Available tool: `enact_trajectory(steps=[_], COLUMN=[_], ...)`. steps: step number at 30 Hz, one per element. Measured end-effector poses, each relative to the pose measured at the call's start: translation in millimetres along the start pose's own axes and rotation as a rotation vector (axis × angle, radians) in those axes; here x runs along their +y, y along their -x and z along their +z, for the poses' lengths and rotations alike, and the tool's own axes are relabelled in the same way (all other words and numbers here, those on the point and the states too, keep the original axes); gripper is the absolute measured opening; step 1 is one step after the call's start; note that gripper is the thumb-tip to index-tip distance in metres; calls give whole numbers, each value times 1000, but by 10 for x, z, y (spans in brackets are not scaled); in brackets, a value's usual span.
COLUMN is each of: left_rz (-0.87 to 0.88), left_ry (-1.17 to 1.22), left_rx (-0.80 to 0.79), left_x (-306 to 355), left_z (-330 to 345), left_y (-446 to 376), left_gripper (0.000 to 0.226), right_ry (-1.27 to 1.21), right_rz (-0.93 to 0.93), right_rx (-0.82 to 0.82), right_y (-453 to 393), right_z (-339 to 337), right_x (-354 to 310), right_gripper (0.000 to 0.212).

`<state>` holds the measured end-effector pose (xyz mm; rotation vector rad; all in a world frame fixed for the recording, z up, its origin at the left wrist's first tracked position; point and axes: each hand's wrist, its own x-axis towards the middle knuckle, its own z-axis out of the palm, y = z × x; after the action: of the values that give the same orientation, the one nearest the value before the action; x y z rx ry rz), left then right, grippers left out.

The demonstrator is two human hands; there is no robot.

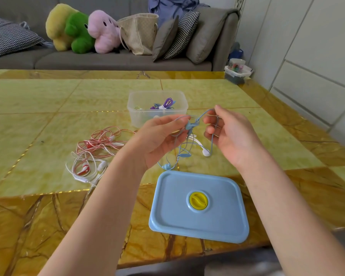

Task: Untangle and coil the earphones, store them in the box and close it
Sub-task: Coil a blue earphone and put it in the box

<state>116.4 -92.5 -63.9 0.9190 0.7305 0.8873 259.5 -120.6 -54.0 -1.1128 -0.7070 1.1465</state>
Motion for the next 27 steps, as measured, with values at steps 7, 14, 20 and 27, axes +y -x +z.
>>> enact_trajectory(steps=[7, 14, 20, 27], left_rz=[47, 93, 68, 97], left_ry=[72, -21, -212, -531], left_rx=[90, 68, 190, 174], left_x=[-4, -19, 1, 20], left_z=[-30, -20, -15, -20], left_y=[-39, -25, 4, 20], left_gripper=[10, 7, 15, 10], right_ry=[292, 515, 620, 433], right_rz=[-109, -191, -243, -167], right_rx=[-99, -118, -56, -71], right_y=[52, 50, 27, 10], right_z=[8, 27, 10, -11], right_x=[14, 35, 49, 6], right_gripper=[7, 12, 18, 23])
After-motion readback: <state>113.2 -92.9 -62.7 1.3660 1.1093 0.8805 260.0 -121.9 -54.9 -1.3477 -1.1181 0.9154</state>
